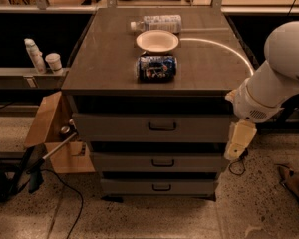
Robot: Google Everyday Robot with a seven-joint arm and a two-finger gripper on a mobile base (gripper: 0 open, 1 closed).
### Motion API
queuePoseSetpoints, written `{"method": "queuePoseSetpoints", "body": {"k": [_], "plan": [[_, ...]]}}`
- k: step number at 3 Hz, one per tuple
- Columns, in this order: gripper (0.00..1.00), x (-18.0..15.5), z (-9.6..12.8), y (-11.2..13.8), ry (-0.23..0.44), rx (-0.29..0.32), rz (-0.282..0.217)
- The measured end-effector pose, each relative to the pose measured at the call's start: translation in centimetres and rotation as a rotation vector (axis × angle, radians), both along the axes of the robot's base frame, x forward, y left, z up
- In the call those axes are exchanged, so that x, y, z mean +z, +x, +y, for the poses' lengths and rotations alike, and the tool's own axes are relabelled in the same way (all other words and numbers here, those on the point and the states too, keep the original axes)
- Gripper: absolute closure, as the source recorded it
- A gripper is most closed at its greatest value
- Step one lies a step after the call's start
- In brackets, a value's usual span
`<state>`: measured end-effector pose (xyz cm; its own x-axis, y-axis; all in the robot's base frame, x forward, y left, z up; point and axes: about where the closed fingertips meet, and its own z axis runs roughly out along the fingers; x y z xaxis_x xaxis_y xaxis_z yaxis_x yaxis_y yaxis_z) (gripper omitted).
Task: Open top drawer
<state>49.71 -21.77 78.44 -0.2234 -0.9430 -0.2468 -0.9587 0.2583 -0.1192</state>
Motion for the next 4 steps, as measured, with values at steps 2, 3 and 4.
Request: {"method": "queuePoseSetpoints", "body": {"k": [2, 3, 4], "plan": [[0.00, -2.2, 0.2, -0.2, 0.027, -0.020, 0.072], [0.00, -3.7, 0.5, -1.1, 0.009, -0.033, 0.021], [0.00, -4.5, 0.7, -1.5, 0.002, -0.039, -0.013]]}}
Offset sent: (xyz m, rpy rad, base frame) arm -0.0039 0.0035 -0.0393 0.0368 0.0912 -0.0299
